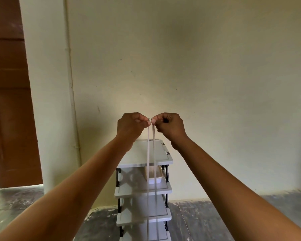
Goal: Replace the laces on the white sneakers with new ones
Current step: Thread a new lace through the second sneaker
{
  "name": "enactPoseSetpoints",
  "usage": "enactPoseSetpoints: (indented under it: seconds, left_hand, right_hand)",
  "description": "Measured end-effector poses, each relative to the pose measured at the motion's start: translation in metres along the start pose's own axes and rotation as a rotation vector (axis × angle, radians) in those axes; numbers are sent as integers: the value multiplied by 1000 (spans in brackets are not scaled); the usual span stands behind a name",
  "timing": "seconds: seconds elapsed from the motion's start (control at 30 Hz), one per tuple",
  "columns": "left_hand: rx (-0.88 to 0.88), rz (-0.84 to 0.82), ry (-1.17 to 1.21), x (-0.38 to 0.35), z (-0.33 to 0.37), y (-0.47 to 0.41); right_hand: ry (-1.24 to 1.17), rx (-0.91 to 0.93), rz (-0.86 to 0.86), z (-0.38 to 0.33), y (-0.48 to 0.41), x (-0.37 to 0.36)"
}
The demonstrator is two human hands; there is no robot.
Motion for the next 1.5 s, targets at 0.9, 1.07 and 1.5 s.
enactPoseSetpoints:
  seconds: [0.9,1.07,1.5]
  left_hand:
    - [47,-23,-55,2,-24,13]
    - [156,-93,17,-9,-83,36]
    - [433,-342,-66,-67,-284,131]
  right_hand:
    - [-158,-155,-108,14,26,-8]
    - [-286,-393,-229,55,72,-20]
    - [-404,-890,-564,224,210,-66]
Point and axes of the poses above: each hand's wrist, its own y-axis away from the middle knuckle, its own x-axis out of the back of the hand, z = x × y, the point moved 3 cm from there along -y, towards the middle knuckle, and after that the axes turned 4 degrees about -y, right-handed, at the moved point
